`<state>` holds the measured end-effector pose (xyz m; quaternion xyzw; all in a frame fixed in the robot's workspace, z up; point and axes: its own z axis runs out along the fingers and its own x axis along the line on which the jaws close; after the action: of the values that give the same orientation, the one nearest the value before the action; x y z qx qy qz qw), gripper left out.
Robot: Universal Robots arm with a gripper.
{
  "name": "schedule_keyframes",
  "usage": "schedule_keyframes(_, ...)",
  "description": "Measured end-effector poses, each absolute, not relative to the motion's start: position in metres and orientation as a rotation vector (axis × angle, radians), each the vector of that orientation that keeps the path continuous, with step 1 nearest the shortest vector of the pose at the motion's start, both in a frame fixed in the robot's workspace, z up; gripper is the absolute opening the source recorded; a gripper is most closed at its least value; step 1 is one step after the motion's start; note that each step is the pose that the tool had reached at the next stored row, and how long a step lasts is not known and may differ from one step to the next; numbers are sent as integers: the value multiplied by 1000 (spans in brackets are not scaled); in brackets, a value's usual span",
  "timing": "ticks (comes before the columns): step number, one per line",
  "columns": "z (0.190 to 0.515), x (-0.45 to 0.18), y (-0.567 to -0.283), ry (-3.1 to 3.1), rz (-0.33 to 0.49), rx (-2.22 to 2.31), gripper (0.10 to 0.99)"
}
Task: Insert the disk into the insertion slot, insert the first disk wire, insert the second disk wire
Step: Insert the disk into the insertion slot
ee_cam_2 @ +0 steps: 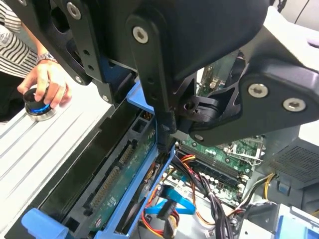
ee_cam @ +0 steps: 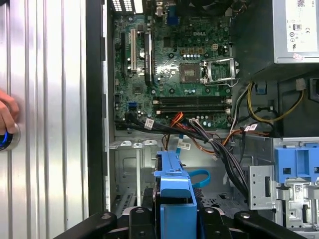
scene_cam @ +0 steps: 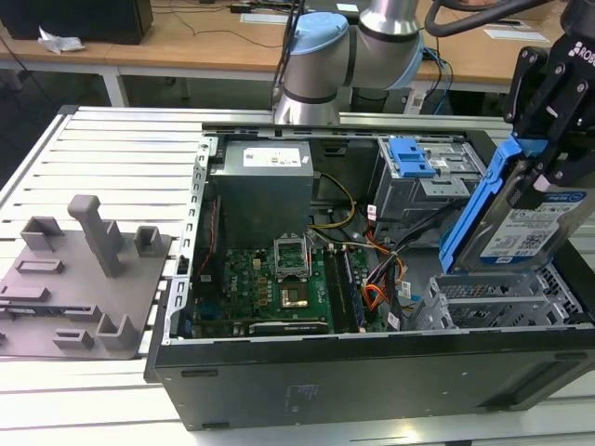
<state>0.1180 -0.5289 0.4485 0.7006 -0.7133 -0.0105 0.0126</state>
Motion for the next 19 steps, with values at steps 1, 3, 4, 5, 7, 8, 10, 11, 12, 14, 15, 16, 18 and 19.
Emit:
schedule_keyframes(1, 448, 118, -531, -2223, -33, 2184, 365)
schedule_keyframes(3, 448, 117, -535, -2223, -33, 2184, 365)
schedule_keyframes(4, 448, 117, -537, -2223, -33, 2184, 365)
schedule_keyframes(5, 447, 117, -537, -2222, -33, 2184, 365)
schedule_keyframes(7, 444, 114, -542, -2218, -33, 2189, 365)
schedule_keyframes(8, 443, 114, -543, -2216, -33, 2191, 365)
schedule_keyframes(10, 442, 114, -544, -2216, -33, 2191, 365)
schedule_keyframes(11, 440, 114, -545, -2216, -33, 2190, 365)
schedule_keyframes(12, 439, 114, -545, -2216, -33, 2190, 365)
schedule_keyframes(14, 436, 114, -545, -2216, -33, 2190, 365)
schedule_keyframes(15, 433, 114, -545, -2216, -33, 2190, 365)
schedule_keyframes(16, 430, 114, -545, -2216, -33, 2190, 365)
schedule_keyframes(18, 426, 114, -545, -2216, -33, 2191, 365)
schedule_keyframes(19, 423, 114, -545, -2216, -33, 2190, 365)
